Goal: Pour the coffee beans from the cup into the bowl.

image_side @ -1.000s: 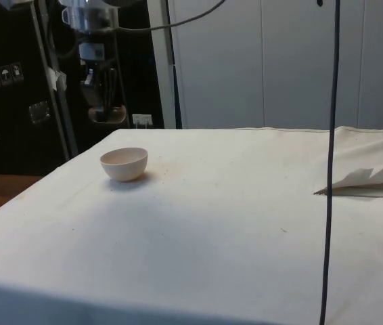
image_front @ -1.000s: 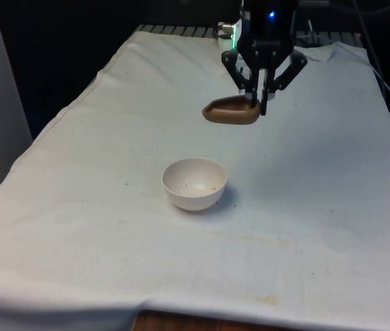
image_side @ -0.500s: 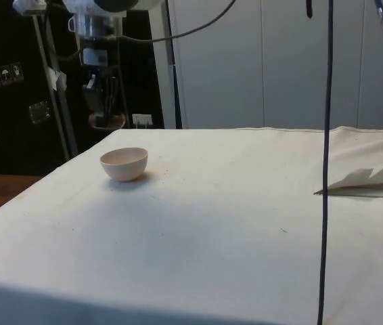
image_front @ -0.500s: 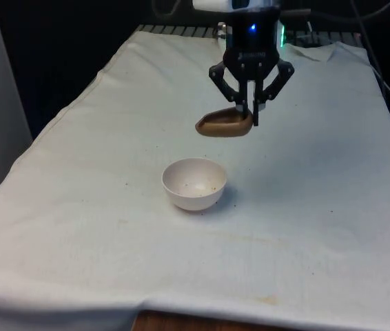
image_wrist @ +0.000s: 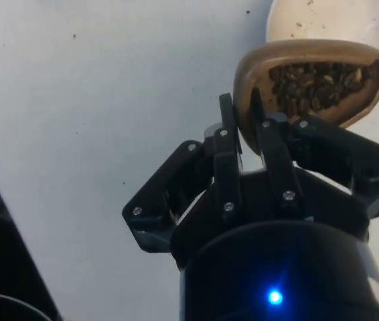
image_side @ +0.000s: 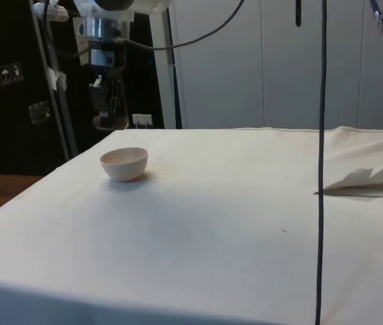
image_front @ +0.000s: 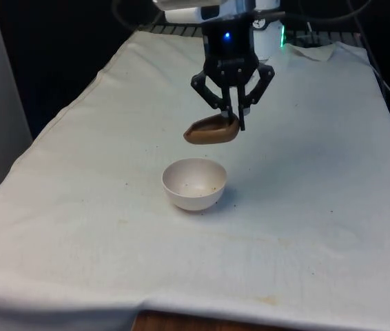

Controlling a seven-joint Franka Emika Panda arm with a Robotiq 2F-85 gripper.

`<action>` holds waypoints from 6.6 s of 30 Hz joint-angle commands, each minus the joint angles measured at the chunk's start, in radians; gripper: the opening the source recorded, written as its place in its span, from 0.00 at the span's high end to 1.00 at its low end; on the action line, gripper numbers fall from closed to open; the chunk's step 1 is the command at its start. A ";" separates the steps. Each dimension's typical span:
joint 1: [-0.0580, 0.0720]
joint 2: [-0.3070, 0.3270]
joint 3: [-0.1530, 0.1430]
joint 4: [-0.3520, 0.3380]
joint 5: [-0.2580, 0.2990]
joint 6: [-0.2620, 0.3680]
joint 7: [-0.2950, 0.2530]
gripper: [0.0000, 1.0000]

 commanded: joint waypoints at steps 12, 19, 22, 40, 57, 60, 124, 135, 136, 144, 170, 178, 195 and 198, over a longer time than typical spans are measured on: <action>-0.016 0.025 -0.026 0.030 0.113 -0.031 -0.115 1.00; -0.015 0.060 -0.040 0.063 0.122 -0.052 -0.137 1.00; -0.016 0.076 -0.041 0.084 0.124 -0.062 -0.136 1.00; -0.035 0.134 -0.100 0.165 0.269 -0.160 -0.252 1.00; -0.046 0.175 -0.131 0.212 0.402 -0.250 -0.325 1.00; -0.048 0.184 -0.139 0.225 0.423 -0.273 -0.334 1.00; -0.074 0.329 -0.330 0.341 0.916 -0.643 -0.603 1.00; -0.077 0.349 -0.358 0.345 0.992 -0.695 -0.617 1.00; -0.077 0.350 -0.361 0.345 0.998 -0.701 -0.617 1.00; -0.080 0.359 -0.380 0.347 1.054 -0.745 -0.618 1.00; -0.097 0.394 -0.429 0.351 1.228 -0.881 -0.601 1.00; -0.099 0.405 -0.445 0.350 1.275 -0.922 -0.590 1.00; -0.096 0.427 -0.478 0.340 1.367 -0.995 -0.561 1.00; -0.105 0.437 -0.476 0.348 1.390 -1.022 -0.534 1.00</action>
